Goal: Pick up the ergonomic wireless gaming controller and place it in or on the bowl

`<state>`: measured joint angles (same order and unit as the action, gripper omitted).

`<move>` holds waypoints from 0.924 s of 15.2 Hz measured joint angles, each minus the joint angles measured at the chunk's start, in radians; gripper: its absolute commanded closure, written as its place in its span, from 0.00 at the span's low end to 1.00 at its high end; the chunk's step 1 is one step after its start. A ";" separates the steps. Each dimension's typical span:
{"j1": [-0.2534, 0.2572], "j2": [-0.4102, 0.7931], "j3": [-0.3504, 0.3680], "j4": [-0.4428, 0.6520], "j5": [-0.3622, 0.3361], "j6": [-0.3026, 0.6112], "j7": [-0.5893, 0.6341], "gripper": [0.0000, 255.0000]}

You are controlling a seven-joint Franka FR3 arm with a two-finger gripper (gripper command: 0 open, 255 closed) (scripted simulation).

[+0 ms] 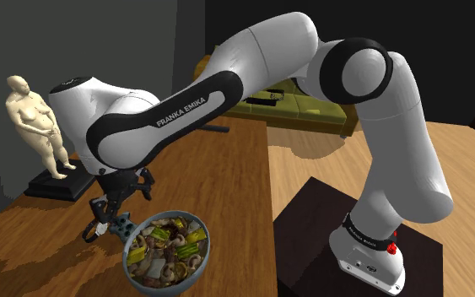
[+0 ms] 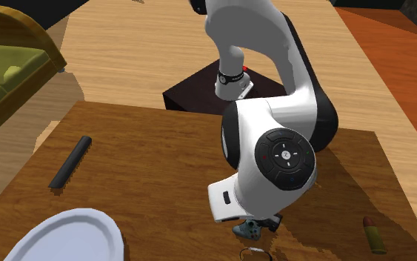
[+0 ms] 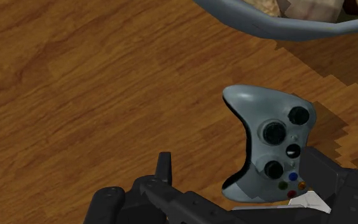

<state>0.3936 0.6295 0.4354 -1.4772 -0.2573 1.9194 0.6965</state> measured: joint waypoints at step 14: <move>0.062 0.010 -0.007 0.042 -0.066 -0.029 0.010 0.00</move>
<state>0.4560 0.6392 0.4281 -1.4354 -0.3236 1.8903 0.7063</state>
